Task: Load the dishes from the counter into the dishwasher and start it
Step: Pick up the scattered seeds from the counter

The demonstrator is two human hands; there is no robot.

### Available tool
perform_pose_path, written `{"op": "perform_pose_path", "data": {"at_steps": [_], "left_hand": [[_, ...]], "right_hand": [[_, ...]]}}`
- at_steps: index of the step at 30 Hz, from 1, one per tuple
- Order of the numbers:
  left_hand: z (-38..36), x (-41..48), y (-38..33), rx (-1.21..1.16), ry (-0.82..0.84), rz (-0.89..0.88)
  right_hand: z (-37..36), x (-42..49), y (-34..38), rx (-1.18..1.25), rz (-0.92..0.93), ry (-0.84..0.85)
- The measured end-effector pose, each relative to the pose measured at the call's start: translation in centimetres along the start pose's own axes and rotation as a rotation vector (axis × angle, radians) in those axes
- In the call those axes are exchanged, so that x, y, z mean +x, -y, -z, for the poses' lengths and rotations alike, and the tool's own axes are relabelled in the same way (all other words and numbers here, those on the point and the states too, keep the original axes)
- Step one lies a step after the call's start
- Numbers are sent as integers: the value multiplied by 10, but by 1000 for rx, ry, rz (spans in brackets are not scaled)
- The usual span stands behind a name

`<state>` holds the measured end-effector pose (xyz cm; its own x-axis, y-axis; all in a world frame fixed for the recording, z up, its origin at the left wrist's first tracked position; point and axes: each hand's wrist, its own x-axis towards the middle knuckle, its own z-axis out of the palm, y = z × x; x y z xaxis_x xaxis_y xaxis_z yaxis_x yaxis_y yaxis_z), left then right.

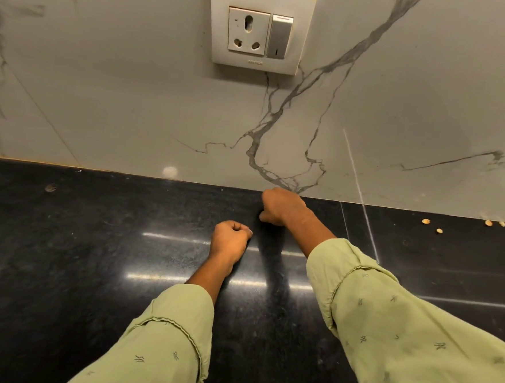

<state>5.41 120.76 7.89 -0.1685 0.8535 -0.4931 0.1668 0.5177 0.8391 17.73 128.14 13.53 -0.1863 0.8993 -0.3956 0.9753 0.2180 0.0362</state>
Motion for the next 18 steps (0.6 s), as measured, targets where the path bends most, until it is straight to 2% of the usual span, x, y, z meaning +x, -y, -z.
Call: {"op": "perform_pose_path", "data": {"at_steps": [4, 7, 9, 12, 15, 18], "left_hand": [[0, 0, -3, 8, 0, 0], [0, 1, -1, 6, -5, 11], [0, 1, -2, -11, 5, 31], [3, 1, -6, -130, 26, 124], [3, -4, -7, -358, 89, 241], [-6, -20, -8, -606, 193, 302]], "right_hand": [[-21, 1, -15, 520, -108, 89], [-36, -14, -14, 885, -199, -1], [-47, -26, -10, 1338, -329, -78], [-63, -46, -4, 1949, -452, -97], [-77, -74, -4, 2244, -452, -137], [-87, -102, -12, 2409, -448, -285]]}}
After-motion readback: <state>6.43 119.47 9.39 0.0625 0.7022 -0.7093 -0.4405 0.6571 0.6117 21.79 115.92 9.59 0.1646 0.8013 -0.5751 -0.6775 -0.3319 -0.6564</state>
